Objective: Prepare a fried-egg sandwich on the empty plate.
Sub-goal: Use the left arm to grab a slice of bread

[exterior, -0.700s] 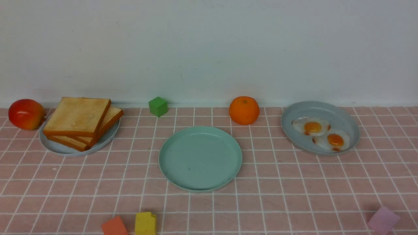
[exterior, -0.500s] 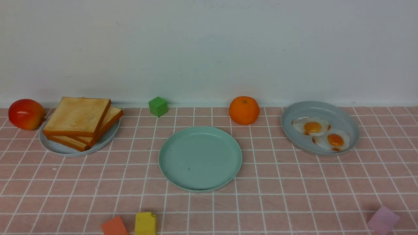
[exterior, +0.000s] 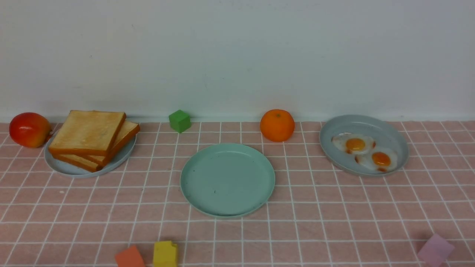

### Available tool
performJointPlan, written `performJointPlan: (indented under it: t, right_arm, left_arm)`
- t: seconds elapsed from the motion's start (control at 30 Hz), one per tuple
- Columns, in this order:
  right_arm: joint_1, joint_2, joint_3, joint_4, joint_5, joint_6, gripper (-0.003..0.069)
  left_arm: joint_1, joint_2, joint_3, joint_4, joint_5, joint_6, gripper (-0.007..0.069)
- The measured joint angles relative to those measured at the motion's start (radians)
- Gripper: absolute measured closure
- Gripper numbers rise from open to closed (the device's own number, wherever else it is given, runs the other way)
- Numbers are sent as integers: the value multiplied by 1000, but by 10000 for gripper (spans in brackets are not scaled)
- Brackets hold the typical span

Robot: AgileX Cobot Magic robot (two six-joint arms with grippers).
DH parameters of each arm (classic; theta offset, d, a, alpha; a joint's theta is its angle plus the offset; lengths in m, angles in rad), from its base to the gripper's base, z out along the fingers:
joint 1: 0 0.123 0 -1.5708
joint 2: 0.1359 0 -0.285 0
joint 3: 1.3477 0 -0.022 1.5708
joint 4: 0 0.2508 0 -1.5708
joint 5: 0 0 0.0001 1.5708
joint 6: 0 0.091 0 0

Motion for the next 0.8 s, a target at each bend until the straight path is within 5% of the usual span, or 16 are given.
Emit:
performJointPlan:
  t: [0.2, 0.3, 0.53, 0.8]
  right_arm:
    - [0, 0, 0, 0, 0, 0, 418]
    - [0, 0, 0, 0, 0, 0, 418]
    - [0, 0, 0, 0, 0, 0, 418]
    - [0, 0, 0, 0, 0, 0, 418]
  left_arm:
    - [0, 0, 0, -373, -202, -177, 389]
    - [0, 0, 0, -456, -298, -201, 389]
    - [0, 14, -86, -449, -201, -167, 422]
    - [-47, 395, -454, -329, 133, 153, 570]
